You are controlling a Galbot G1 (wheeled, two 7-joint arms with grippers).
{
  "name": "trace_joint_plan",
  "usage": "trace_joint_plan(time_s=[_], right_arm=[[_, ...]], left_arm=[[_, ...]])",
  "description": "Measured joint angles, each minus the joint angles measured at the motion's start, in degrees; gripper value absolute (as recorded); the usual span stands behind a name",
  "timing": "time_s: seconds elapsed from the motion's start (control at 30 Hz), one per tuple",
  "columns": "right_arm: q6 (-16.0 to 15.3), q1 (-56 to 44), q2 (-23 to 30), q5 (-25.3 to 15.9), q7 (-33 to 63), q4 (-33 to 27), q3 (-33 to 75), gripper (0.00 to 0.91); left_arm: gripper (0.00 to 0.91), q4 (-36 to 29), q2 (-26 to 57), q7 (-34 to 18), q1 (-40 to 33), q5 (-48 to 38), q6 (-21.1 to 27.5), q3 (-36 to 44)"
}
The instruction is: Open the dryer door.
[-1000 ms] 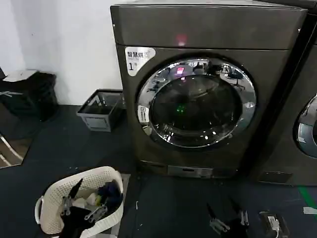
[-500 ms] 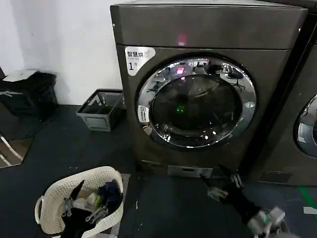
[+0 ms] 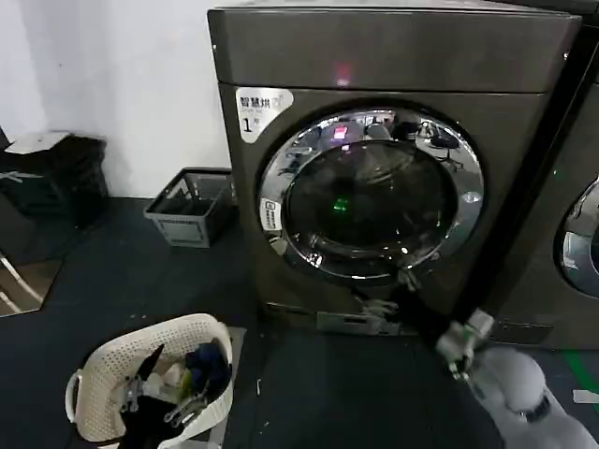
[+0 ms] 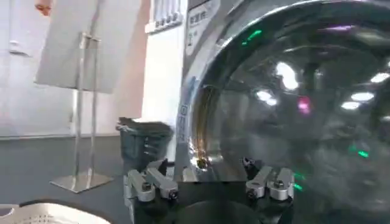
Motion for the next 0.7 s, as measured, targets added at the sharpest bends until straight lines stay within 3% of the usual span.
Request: trace_joint_plan(time_s=[0.33,0.7], right_arm=[[1.11,8.73,4.87,-0.59,-1.11,-10.68,-5.44,0.907],[1.34,13.59,9.96,-1.6,-1.92,-18.26,-8.23,0.907]], left_arm=[[0.907,0.23,-0.15,0.1,-0.17,0.22,-0.08,-0.04],[0.907,0.63,-0.06,1.12,-0.52,-0.27,-0.02,-0.2]])
